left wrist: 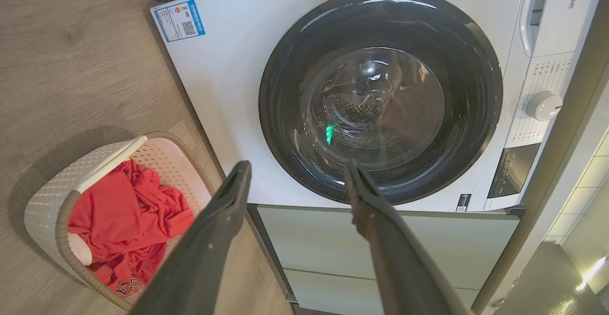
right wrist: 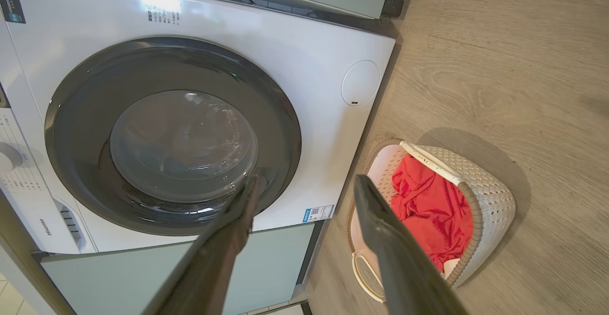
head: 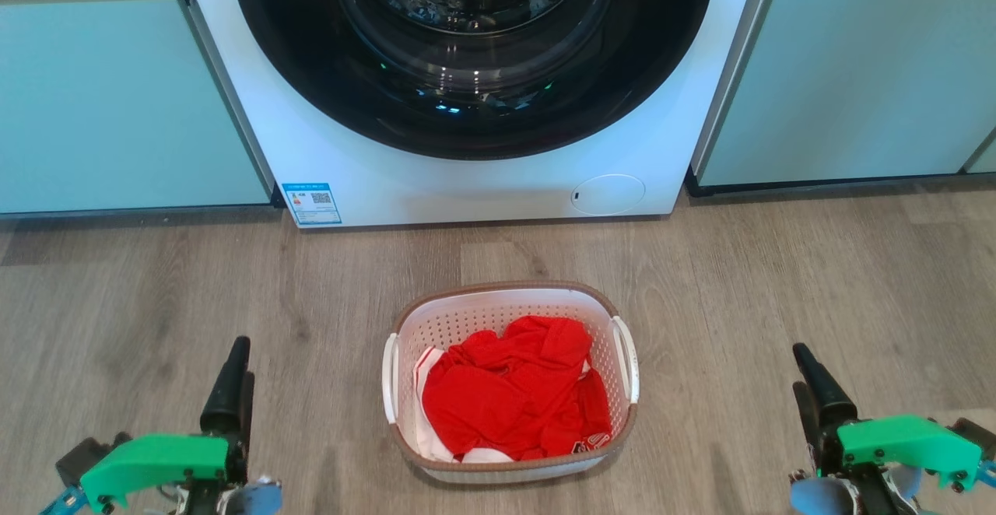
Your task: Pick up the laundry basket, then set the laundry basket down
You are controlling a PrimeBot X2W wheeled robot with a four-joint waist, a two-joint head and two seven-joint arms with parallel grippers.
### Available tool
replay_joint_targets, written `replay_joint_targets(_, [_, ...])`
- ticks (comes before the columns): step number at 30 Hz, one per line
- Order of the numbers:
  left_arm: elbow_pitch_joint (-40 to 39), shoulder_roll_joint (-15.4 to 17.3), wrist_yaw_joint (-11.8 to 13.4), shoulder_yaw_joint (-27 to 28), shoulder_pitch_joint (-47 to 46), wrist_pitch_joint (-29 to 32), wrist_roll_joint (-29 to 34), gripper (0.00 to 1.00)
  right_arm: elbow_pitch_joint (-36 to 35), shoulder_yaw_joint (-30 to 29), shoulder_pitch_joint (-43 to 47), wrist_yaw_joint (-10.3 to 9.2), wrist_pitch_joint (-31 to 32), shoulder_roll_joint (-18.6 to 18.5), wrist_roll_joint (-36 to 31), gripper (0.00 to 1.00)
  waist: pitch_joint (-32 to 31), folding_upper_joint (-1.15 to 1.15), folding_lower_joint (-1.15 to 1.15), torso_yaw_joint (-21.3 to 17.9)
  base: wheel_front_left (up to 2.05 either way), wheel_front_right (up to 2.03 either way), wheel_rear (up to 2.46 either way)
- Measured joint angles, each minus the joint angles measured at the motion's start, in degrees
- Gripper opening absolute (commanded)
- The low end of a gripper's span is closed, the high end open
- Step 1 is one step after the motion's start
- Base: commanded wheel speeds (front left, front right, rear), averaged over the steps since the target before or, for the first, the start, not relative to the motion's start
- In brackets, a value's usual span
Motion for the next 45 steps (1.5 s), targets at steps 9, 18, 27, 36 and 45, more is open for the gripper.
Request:
replay_joint_targets(9, [-2.46,0.00,1.44,-1.46,-0.01,-1.37,7.67,1.00,-2.13,0.69,-0.01,0.00,-1.45,-0.01,-8.64,1.00,0.02,0.00,0.00,0.00,0.00,0.00,0.00])
replay_joint_targets(18, [-4.98,0.00,3.01,-3.48,0.00,-2.94,17.59,1.00,-4.86,2.02,0.00,0.00,-2.63,-0.01,-17.05,1.00,0.03,0.00,0.00,-0.05,0.00,0.00,0.00])
replay_joint_targets(27, [-6.25,0.03,4.55,-5.43,0.01,-4.26,27.55,1.00,-6.67,2.83,0.01,0.00,-4.30,-0.03,-23.82,1.00,0.08,0.00,0.00,-0.04,0.00,0.00,0.00])
replay_joint_targets(36, [-7.12,0.29,6.28,-7.46,0.09,-5.81,36.24,1.00,-8.24,4.17,0.06,0.00,-5.56,-0.04,-31.11,1.00,0.03,0.00,0.00,-0.04,0.00,0.00,0.00])
replay_joint_targets(45, [-7.39,1.43,8.33,-9.35,0.42,-7.12,43.12,1.00,-9.03,5.14,0.13,0.00,-7.25,-0.07,-37.69,1.00,-0.16,0.00,0.00,0.05,0.00,0.00,0.00])
